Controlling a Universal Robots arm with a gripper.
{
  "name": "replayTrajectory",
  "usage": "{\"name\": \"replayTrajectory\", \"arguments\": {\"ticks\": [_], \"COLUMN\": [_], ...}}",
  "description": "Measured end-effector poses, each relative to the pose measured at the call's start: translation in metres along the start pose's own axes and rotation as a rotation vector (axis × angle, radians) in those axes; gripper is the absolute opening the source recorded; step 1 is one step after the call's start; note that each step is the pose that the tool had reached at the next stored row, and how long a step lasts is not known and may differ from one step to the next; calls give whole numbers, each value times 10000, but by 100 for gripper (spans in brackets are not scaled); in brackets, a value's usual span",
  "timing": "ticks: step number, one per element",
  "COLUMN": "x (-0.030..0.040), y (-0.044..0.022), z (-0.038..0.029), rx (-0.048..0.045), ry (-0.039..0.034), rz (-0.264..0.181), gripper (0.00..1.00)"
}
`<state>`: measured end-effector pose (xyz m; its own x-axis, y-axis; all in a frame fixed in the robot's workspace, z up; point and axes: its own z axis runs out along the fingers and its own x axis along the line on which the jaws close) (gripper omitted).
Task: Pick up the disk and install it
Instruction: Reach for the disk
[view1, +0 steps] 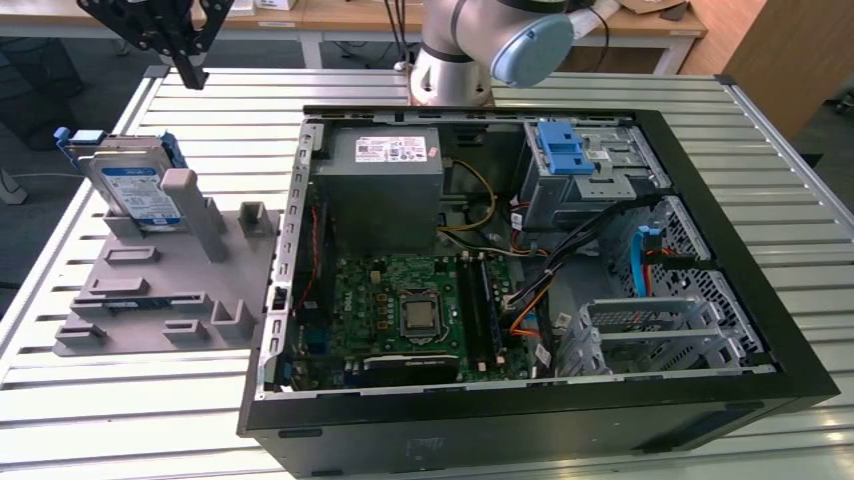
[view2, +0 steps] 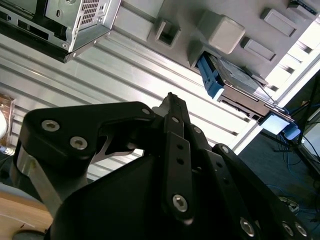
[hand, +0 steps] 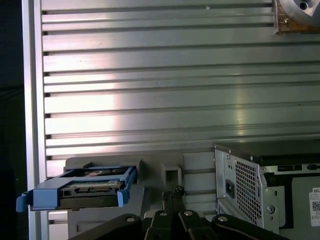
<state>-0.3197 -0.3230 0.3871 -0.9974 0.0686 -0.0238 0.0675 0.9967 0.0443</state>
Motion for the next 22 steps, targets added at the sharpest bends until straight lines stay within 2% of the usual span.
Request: {"name": "replayTrajectory", "arguments": {"ticks": [3,5,7,22], "x": [32,95,129,149], "y": [-20,-28,-31,-37], "z": [0,-1,-1,-2], "rx": [1,0,0,0], "ry": [-1,0,-1,-1], "rz": [1,-2,0,-2], "gripper": [11,11,11,11]}}
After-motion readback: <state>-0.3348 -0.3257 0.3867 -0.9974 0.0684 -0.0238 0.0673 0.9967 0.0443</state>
